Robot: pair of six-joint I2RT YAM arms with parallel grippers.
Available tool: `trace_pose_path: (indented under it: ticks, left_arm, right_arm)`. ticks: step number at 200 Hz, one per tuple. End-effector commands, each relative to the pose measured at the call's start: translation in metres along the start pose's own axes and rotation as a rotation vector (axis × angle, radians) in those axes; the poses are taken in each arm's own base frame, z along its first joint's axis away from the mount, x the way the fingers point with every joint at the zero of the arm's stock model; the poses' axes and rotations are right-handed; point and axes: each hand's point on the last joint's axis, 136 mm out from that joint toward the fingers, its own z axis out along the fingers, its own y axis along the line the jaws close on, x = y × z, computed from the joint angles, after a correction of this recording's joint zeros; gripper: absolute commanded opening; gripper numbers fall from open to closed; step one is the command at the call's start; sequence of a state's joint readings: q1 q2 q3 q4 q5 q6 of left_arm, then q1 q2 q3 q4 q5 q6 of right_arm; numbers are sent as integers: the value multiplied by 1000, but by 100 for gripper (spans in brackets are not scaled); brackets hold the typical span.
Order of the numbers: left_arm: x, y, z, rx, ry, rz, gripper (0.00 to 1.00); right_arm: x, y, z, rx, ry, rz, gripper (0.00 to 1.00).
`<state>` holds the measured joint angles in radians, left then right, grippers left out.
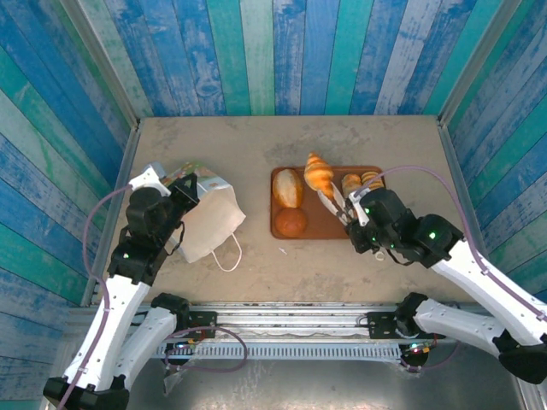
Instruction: Take the fake bread out of the paper bag
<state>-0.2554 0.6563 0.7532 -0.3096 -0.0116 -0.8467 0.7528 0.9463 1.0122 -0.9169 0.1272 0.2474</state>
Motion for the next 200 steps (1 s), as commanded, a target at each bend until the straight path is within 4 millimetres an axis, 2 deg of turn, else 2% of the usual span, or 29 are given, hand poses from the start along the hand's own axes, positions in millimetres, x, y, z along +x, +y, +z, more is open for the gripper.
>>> trace_pose_path:
  ticks: [1, 31, 36, 67, 143, 200]
  left_arm:
    - [-5, 3, -6, -13, -37, 4, 0]
    - [-7, 7, -10, -26, -54, 6, 0]
    - [-7, 7, -11, -25, -54, 4, 0]
    - [-5, 8, -9, -26, -48, 3, 0]
    - [-5, 8, -9, -30, -47, 1, 0]
    - [-4, 12, -9, -41, -48, 3, 0]
  right_arm:
    - [8, -6, 12, -17, 71, 74, 33]
    - [18, -19, 27, 3, 148, 137, 34]
    - [18, -27, 29, 20, 157, 164, 34]
    - [24, -34, 44, 45, 222, 176, 35]
    - [30, -32, 85, 40, 340, 174, 36]
    - [31, -41, 100, 102, 363, 193, 41]
